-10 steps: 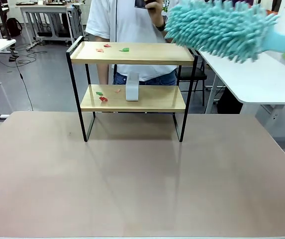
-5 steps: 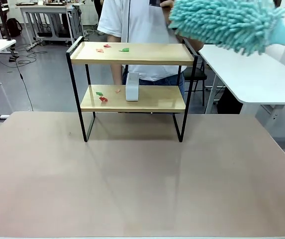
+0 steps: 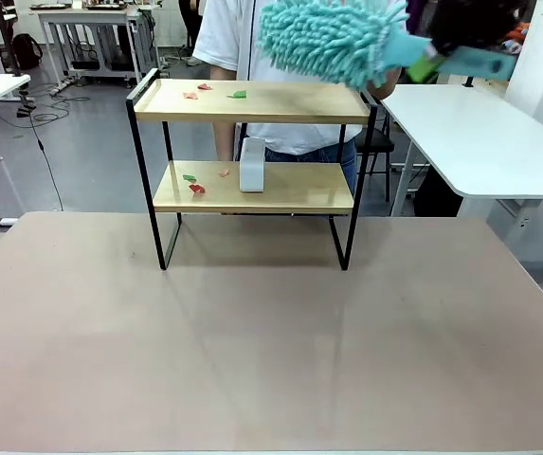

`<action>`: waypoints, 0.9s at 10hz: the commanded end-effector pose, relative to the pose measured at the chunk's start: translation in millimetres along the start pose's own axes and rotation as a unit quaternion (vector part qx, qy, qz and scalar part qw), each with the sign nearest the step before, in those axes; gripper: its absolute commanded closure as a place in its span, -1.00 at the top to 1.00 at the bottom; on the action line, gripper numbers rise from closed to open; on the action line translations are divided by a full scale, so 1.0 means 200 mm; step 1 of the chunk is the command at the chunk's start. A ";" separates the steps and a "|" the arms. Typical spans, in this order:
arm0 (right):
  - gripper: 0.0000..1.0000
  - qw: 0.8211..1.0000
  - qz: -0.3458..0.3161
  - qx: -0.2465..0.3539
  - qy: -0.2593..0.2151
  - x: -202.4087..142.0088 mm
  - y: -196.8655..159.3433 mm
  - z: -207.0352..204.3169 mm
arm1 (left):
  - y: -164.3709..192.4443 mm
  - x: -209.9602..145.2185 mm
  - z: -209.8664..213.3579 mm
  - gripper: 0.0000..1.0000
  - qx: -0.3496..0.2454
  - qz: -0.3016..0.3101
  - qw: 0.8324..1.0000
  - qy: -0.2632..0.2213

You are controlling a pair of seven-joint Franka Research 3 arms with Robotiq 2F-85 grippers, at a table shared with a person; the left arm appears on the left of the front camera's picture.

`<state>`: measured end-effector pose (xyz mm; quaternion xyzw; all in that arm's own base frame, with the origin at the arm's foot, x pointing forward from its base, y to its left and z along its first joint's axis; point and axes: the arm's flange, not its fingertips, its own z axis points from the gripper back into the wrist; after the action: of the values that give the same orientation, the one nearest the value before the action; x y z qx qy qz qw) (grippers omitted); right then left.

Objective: Clean the shelf.
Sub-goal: Clean the specific tier of the Shelf with the Duster once objects are removed.

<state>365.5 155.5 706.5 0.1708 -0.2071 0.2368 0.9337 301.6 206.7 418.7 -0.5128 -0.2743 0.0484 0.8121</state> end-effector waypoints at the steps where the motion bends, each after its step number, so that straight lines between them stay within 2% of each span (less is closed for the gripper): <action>1: -0.86 0.999 -0.041 -0.028 -0.013 0.10 -0.02 -0.04 | 0.00 0.00 -0.01 1.00 -0.012 -0.011 1.000 -0.009; 4: -0.86 0.998 -0.052 -0.033 -0.023 0.21 -0.04 -0.27 | 0.00 0.00 -0.01 1.00 -0.012 -0.011 1.000 -0.009; 6: -0.86 0.997 -0.032 -0.050 -0.048 0.30 -0.05 -0.38 | 0.00 0.00 -0.01 1.00 -0.012 -0.011 1.000 -0.009; 7: -0.86 0.999 0.002 -0.034 -0.026 0.40 -0.02 -0.53 | 0.00 0.00 -0.01 1.00 -0.012 -0.011 1.000 -0.009; 9: -0.86 0.999 0.006 -0.032 -0.024 0.40 -0.01 -0.54 | 0.00 0.00 -0.01 1.00 -0.012 -0.011 1.000 -0.009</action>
<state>450.0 218.2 648.7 0.1557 -0.2247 0.2216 0.9360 301.6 206.7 418.8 -0.5129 -0.2743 0.0482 0.8120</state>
